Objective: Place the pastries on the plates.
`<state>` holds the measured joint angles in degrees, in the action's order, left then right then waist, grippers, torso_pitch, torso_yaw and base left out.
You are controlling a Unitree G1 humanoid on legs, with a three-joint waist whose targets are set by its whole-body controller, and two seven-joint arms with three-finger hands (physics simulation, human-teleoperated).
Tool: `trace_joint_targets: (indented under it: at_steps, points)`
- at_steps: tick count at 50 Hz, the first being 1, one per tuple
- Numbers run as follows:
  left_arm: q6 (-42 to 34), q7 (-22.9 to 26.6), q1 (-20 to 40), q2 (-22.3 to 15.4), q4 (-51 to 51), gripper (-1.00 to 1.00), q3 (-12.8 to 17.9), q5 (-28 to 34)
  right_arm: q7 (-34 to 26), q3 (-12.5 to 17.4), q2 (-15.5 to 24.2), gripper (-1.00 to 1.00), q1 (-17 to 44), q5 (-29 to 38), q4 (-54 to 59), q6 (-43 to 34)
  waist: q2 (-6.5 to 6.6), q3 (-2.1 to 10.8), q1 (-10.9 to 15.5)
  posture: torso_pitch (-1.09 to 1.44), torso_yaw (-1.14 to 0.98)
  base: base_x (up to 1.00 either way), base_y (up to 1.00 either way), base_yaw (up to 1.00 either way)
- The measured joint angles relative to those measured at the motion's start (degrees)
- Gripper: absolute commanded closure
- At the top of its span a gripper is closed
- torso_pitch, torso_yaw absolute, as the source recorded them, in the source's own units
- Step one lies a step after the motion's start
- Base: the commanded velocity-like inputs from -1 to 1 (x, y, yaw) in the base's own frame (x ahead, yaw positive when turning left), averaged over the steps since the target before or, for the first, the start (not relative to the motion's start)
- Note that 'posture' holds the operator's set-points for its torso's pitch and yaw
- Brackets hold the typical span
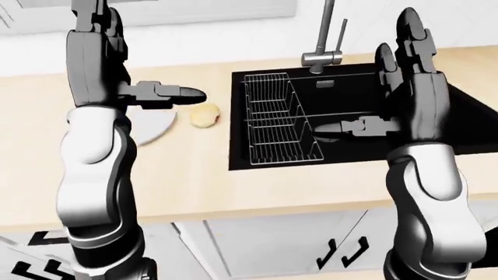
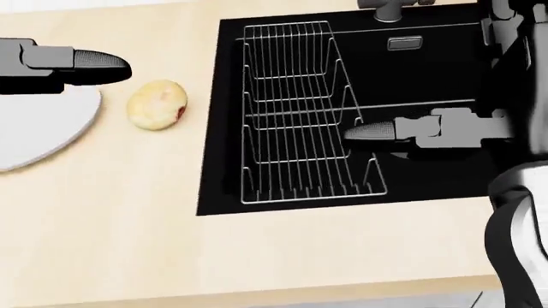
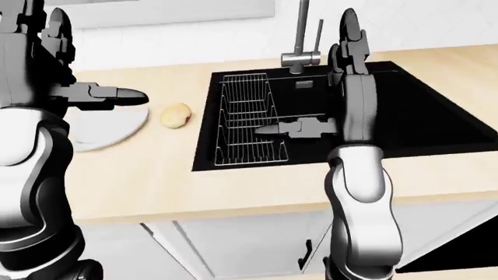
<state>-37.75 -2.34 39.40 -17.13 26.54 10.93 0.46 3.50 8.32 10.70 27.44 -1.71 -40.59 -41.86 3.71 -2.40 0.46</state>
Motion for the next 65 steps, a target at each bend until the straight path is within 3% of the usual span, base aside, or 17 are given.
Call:
trace_joint_targets:
  at_steps: [4,10,15,17,20,24,34,37,41,44,47,49,51,55,59,61,65]
  points:
    - [0.23,0.17,0.61,-0.02,0.1,-1.0,-0.47,0.27,0.11,0.82,0.36,-1.0,0.39,0.05,-0.19,-0.13,-3.07,-0.23,-0.59,0.0,0.0,0.0,0.69,0.0]
    - [0.39,0.56,0.74,0.01,0.63,-1.0,-0.61,0.4,0.31,0.96,0.45,-1.0,0.85,0.18,-1.21,0.78,-5.86,-0.37,-0.92,0.0,0.0,0.0,0.69,0.0]
    - [0.43,1.2,0.53,0.55,0.67,-1.0,-1.91,0.18,0.6,1.86,0.47,-1.0,-0.09,0.33,0.09,0.16,-4.43,-0.13,-1.37,0.0,0.0,0.0,0.12,0.0]
    - [0.59,1.14,0.66,0.35,0.54,-1.0,-1.19,0.34,0.65,1.6,0.22,-1.0,0.92,-0.14,-0.16,0.26,-2.92,0.06,-1.66,0.0,0.0,0.0,0.0,0.0]
    - [0.22,0.74,-0.65,0.14,0.83,-1.0,0.17,0.83,0.43,-0.05,-0.5,-1.0,0.25,-1.11,-0.92,0.73,-4.22,-1.2,-0.49,0.0,0.0,0.0,0.0,0.0]
    - [-0.5,0.57,-0.07,0.15,0.74,-1.0,-0.01,1.14,0.41,0.28,-0.08,-1.0,0.53,-1.74,-0.25,0.44,-6.72,-0.9,0.09,0.0,0.0,0.0,0.0,0.0]
    - [-0.13,1.44,0.78,0.21,0.21,-1.0,-0.76,1.45,0.46,0.11,0.34,-1.0,0.87,-0.83,-0.11,0.41,-4.73,0.08,-0.03,0.0,0.0,0.0,0.07,0.0]
    - [-0.24,1.65,1.5,0.39,-0.46,-1.0,-1.23,1.5,0.17,0.59,0.73,-1.0,1.63,-0.72,-0.04,-0.16,-3.35,0.04,-0.87,0.0,0.0,0.0,0.38,0.0]
    - [-0.38,2.5,2.45,0.42,-0.07,-1.0,-2.58,1.12,0.57,1.5,0.71,-1.0,1.61,-0.17,0.29,-0.4,-4.9,1.14,-1.19,0.0,0.0,0.0,0.38,0.0]
    - [-0.44,2.6,2.86,0.2,1.04,-1.0,-1.96,1.34,0.43,1.3,0.67,-1.0,1.8,-0.34,-0.49,0.38,-3.27,0.69,-1.24,0.0,0.0,0.0,0.38,0.0]
    - [-0.56,2.48,3.2,-0.17,1.14,-1.0,-1.49,1.82,0.3,1.22,0.5,-1.0,2.02,-0.77,-0.72,0.85,0.54,0.55,-0.93,0.0,0.0,0.0,0.14,0.0]
    - [-0.68,2.35,2.7,-0.19,0.88,-1.0,-0.83,2.22,0.37,0.55,-0.6,-1.0,1.19,-1.67,-0.57,0.88,-0.33,-0.6,-0.47,0.0,0.0,0.0,0.0,0.0]
    - [-1.28,2.27,2.3,-0.04,0.4,-1.0,-0.73,2.51,0.41,0.0,-0.46,-1.0,0.93,-2.36,0.25,0.41,-1.44,-0.94,-0.3,0.0,0.0,0.0,0.0,0.0]
    - [-1.68,2.5,2.22,0.07,0.08,-1.0,-1.06,2.64,0.5,-0.19,0.0,-1.0,1.15,-2.36,0.65,0.5,-4.5,-1.01,-0.22,0.0,0.0,0.0,0.0,0.0]
    - [-1.53,2.65,2.03,0.14,0.02,-1.0,-1.02,2.64,0.13,-0.22,-0.06,-1.0,1.18,-2.05,-0.44,0.97,-6.65,-0.27,0.18,0.0,0.0,0.0,0.0,0.18]
    - [-1.55,2.71,2.19,0.29,-0.14,-1.0,-1.24,2.59,0.11,0.11,-0.01,-1.0,1.25,-1.99,-0.82,0.89,-6.81,-0.28,0.33,0.0,0.0,0.0,0.0,0.77]
    - [-1.13,3.18,2.08,0.42,0.87,-1.0,-2.05,2.2,0.59,0.95,0.14,-1.0,1.13,-1.43,-0.18,0.79,-4.65,-0.3,0.39,0.0,0.0,0.0,0.0,0.77]
